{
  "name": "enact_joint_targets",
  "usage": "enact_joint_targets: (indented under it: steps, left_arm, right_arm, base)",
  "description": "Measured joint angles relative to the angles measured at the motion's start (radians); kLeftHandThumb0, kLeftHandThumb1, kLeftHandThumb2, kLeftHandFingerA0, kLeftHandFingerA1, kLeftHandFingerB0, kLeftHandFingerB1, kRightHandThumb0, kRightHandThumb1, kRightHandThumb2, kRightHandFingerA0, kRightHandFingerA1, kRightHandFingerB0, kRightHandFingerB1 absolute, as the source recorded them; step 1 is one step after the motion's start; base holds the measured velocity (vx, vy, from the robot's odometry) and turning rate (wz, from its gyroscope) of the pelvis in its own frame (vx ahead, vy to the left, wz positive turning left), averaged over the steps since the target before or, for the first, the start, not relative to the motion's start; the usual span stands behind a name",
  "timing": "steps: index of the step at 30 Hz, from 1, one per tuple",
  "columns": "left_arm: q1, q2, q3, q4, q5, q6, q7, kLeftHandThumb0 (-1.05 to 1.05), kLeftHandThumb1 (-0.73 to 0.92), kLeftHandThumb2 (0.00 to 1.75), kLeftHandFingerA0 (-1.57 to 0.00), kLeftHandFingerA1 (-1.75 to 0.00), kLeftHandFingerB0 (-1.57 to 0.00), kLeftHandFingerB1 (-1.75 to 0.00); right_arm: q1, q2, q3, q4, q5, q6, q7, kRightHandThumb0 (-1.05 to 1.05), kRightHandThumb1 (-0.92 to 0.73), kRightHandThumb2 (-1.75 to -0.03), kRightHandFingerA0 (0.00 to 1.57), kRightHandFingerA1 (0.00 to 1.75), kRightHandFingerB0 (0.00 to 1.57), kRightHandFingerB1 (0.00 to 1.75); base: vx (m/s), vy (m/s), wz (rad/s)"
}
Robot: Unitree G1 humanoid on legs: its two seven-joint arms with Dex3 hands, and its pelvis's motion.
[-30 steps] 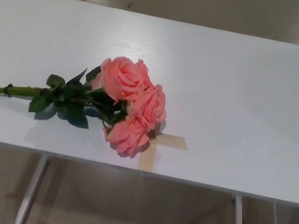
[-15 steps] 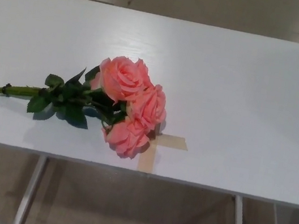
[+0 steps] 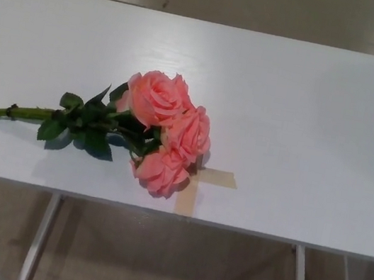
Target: Use the left hand to pick up the rose and passes it to a human.
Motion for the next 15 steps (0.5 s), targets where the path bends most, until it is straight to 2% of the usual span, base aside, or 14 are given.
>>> enact_joint_targets:
  steps: [1,2,5,6,8,9,10,14,15]
  left_arm:
    - [0.017,0.004,0.014,-0.044,-0.021,0.004,-0.017,-0.33,0.41,0.52,-0.64,-0.48,-0.50,-0.38]
    - [0.029,0.007,0.025,-0.076,-0.037,0.007,-0.029,-0.43,0.37,0.64,-0.60,-0.54,-0.45,-0.44]
    - [0.064,0.013,0.057,-0.171,-0.087,0.019,-0.063,-0.47,0.37,0.65,-0.55,-0.53,-0.43,-0.44]
    - [0.076,0.015,0.069,-0.204,-0.106,0.024,-0.075,-0.43,0.41,0.53,-0.57,-0.46,-0.46,-0.37]
    - [0.088,0.017,0.084,-0.250,-0.132,0.030,-0.092,-0.43,0.41,0.53,-0.57,-0.46,-0.46,-0.37]
    - [0.098,0.019,0.098,-0.288,-0.154,0.037,-0.106,-0.56,0.41,0.55,-0.43,-0.42,-0.39,-0.35]
    - [0.102,0.021,0.108,-0.314,-0.171,0.041,-0.117,-0.59,0.45,0.54,-0.40,-0.40,-0.35,-0.33]
    - [0.101,0.040,0.138,-0.404,-0.230,0.059,-0.152,-0.59,0.45,0.54,-0.40,-0.40,-0.35,-0.33]
    - [0.099,0.050,0.150,-0.437,-0.254,0.065,-0.165,-0.68,0.38,0.70,-0.30,-0.45,-0.25,-0.38]
  right_arm:
    - [0.000,0.000,0.000,0.000,0.000,0.000,0.000,-0.31,-0.68,-0.61,0.68,0.43,0.49,0.37]
    - [0.000,0.000,0.000,0.000,0.000,0.000,0.000,-0.31,-0.68,-0.61,0.67,0.43,0.49,0.37]
    - [0.000,0.000,0.001,0.000,0.000,0.000,0.000,-0.31,-0.68,-0.61,0.66,0.43,0.49,0.37]
    - [0.000,0.000,0.001,0.000,0.000,0.000,0.000,-0.31,-0.68,-0.61,0.66,0.43,0.49,0.37]
    - [0.000,0.000,0.001,0.000,0.000,0.000,0.000,-0.31,-0.68,-0.61,0.66,0.43,0.49,0.37]
    - [0.000,0.000,0.001,0.000,0.000,0.000,0.000,-0.31,-0.69,-0.61,0.66,0.43,0.49,0.38]
    - [0.000,0.000,0.002,0.000,0.000,0.000,0.000,-0.31,-0.69,-0.61,0.66,0.43,0.49,0.38]
    - [-0.001,0.000,0.002,0.000,-0.001,0.000,0.000,-0.31,-0.69,-0.61,0.66,0.43,0.49,0.38]
    - [-0.001,0.000,0.002,0.000,-0.001,0.000,0.000,-0.31,-0.68,-0.60,0.67,0.43,0.49,0.37]
  base:
    - [0.00,0.000,0.00]
    - [0.00,0.000,0.00]
    - [0.00,0.000,0.00]
    - [0.00,0.000,0.00]
    - [0.00,0.000,0.00]
    - [0.00,0.000,0.00]
    - [0.00,0.000,0.00]
    - [0.00,0.000,0.00]
    - [0.00,0.000,0.00]
